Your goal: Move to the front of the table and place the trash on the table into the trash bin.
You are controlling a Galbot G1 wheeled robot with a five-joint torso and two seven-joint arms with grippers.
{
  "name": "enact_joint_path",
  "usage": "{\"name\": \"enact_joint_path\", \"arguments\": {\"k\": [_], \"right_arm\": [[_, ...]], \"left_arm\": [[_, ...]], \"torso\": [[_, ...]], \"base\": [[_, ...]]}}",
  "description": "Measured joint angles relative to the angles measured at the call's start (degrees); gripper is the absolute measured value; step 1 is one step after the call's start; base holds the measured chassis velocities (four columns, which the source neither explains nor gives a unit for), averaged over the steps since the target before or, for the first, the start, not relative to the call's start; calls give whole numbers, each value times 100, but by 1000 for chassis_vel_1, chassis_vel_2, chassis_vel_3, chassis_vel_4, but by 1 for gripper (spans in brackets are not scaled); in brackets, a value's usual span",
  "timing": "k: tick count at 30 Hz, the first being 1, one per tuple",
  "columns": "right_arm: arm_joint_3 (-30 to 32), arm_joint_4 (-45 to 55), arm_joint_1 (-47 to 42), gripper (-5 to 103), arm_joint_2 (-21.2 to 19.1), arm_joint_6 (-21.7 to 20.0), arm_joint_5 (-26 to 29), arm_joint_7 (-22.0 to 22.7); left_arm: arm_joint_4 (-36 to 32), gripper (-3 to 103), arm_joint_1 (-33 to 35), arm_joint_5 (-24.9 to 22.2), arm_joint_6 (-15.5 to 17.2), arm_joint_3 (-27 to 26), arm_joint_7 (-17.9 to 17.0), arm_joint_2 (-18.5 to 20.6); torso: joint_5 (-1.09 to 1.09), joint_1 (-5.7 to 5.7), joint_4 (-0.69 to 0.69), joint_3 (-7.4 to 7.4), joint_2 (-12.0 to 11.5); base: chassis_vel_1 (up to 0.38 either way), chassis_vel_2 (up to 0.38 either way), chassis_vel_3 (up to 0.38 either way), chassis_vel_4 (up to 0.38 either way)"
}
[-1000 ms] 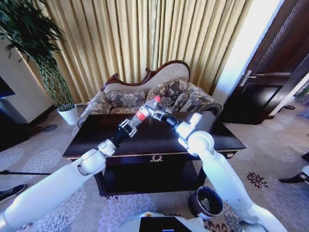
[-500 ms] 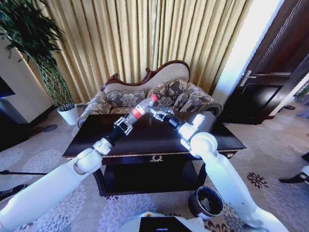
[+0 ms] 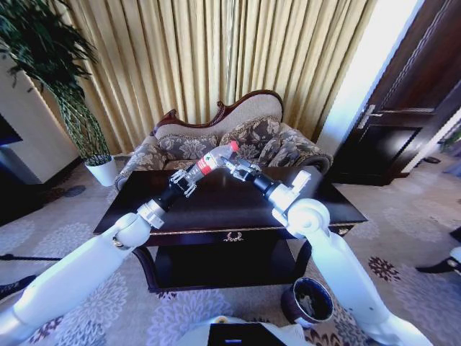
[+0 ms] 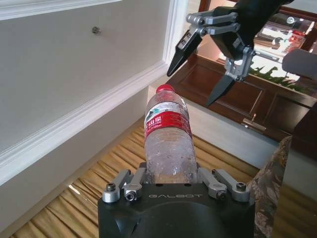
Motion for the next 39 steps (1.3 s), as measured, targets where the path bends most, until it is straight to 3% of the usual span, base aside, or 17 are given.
{"name": "enact_joint_path", "arguments": {"k": [7, 21, 25, 39], "right_arm": [[-22, -29, 73, 100, 5, -1, 2, -4], [-95, -228, 329, 100, 112, -1, 16, -18], [-106, -323, 341, 100, 146, -29, -74, -24], [-153, -451, 458, 100, 293, -35, -111, -26]], "left_arm": [[44, 32, -203, -68, 51, 175, -4, -172], [414, 32, -1102, -78, 100, 1037, 94, -620], [393, 32, -1387, -139, 261, 1288, 99, -728], [430, 32, -1591, -140, 321, 1668, 123, -900]], "torso": [[0, 0, 0, 0, 0], [1, 2, -1, 0, 0], [1, 1, -1, 0, 0], [0, 1, 0, 0, 0]], "base": [[0, 0, 0, 0], [0, 0, 0, 0], [0, 0, 0, 0], [0, 0, 0, 0]]}}
